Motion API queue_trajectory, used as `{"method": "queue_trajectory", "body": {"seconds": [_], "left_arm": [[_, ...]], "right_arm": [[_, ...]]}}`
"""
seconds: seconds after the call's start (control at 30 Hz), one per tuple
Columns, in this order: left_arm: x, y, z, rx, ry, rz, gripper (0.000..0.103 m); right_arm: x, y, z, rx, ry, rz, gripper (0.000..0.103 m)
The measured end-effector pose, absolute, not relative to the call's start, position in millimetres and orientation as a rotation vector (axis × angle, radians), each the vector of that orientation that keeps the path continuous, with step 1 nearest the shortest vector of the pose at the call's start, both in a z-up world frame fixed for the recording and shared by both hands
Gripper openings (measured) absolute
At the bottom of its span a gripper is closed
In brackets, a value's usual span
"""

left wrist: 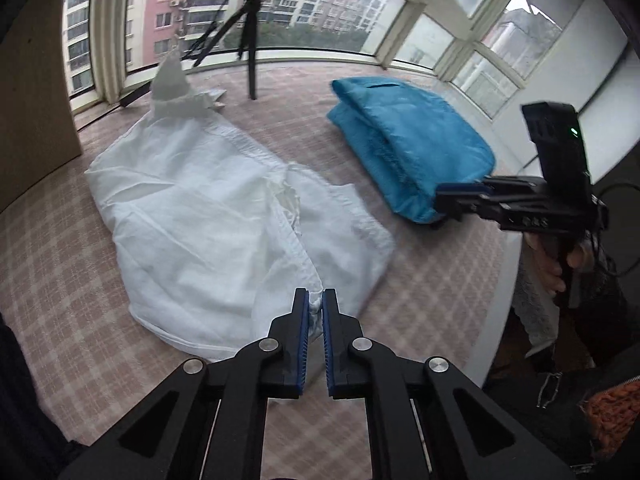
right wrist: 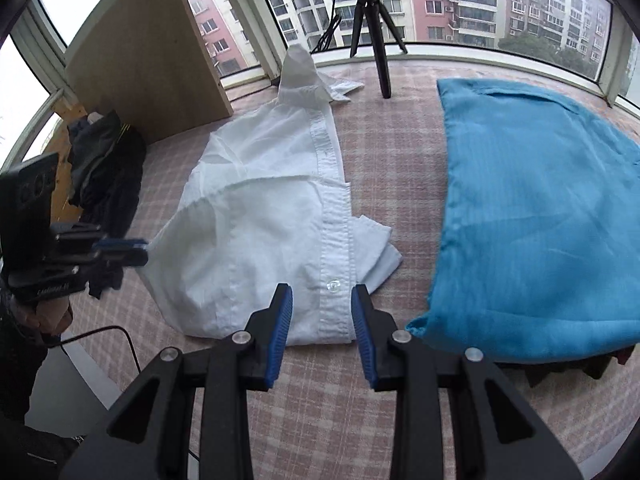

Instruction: Fold clothes

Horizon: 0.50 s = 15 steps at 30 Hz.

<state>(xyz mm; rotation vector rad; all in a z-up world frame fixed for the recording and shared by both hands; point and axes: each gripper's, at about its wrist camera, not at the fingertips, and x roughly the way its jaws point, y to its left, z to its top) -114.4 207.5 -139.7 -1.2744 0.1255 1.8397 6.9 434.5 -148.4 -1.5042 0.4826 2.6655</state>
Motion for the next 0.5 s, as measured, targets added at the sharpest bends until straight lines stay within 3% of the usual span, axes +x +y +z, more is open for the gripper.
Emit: {"method": "queue_trajectory", "body": {"seconds": [0.17,0.27,0.33,0.5], "left_arm": [[-26,242,-121,-1.236,0.191,1.630,0.004],[29,261,-142,-1.269,0.292,1.472,0.007],[53,265,-161,-1.319,0.368,1.420,0.010],[49,242,-164,-1.372,0.382,1.527,0.008]], "right_arm": [[29,433,-101,-1.365,0.470,2.759,0.032],[32,417,-85,-1.356,0.391,2.818,0.045],[34,403,-82,-1.369,0.331,2.847,0.045],[38,377,-100,-1.445,0.311,2.862,0.045]]}}
